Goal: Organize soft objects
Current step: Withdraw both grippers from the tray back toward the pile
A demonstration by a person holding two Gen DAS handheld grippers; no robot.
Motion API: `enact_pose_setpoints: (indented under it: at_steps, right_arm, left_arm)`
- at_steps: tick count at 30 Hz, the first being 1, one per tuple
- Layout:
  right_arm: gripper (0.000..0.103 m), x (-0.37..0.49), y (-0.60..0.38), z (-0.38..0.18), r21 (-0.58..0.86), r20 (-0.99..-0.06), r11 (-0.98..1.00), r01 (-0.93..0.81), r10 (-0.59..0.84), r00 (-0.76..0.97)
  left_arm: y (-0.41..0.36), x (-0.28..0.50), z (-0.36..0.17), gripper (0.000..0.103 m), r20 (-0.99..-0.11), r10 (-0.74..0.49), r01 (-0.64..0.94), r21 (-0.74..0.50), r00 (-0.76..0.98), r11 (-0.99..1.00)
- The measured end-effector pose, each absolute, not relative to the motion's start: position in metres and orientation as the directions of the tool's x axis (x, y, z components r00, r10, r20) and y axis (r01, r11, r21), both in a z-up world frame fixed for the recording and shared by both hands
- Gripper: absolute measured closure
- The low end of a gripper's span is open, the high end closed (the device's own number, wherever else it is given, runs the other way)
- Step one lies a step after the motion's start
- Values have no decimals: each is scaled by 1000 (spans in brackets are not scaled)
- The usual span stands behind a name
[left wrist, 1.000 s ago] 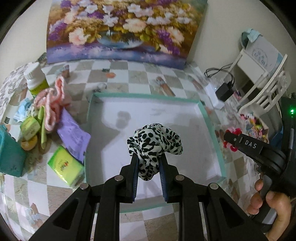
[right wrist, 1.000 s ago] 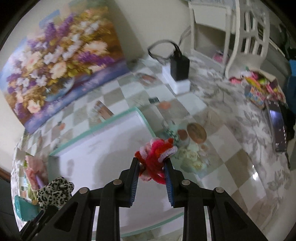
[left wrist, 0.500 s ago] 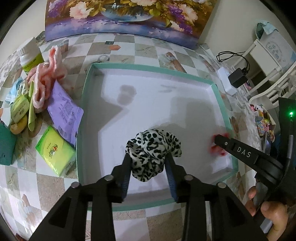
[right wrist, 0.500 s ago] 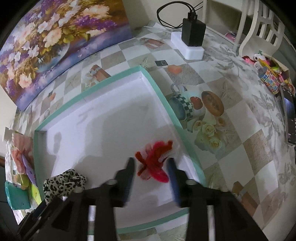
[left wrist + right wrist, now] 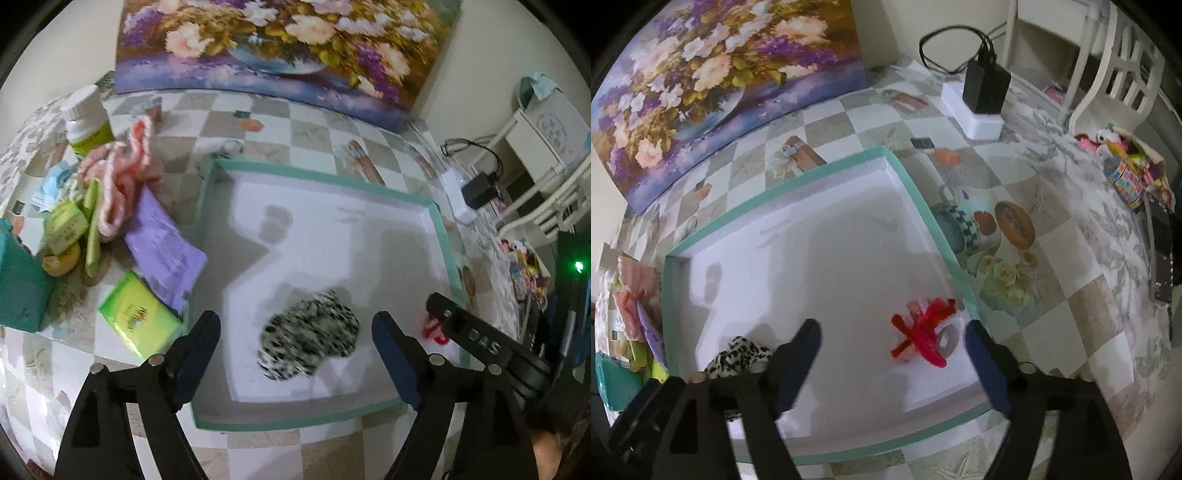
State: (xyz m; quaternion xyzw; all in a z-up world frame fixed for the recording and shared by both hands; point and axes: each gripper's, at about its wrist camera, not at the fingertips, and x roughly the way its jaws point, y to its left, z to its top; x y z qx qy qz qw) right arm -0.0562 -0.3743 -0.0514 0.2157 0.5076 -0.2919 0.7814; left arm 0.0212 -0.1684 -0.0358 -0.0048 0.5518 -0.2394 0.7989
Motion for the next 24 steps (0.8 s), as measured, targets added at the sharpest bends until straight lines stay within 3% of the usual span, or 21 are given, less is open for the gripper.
enact_pose_setpoints:
  at_steps: [2, 13, 24]
  right_arm:
    - [0, -57, -372, -47, 47, -906, 738, 673, -252, 340]
    - [0, -51, -354, -30, 74, -885, 768, 636, -244, 397]
    - [0, -27, -312, -13, 93, -873, 833, 545, -195, 447]
  left_arm:
    - [-164, 25, -32, 2, -879, -356, 357, -237, 317, 904]
    - [-135, 50, -19, 0, -866, -269, 268, -164, 422, 949]
    - [-78, 95, -7, 0, -857, -259, 88, -246, 446, 965]
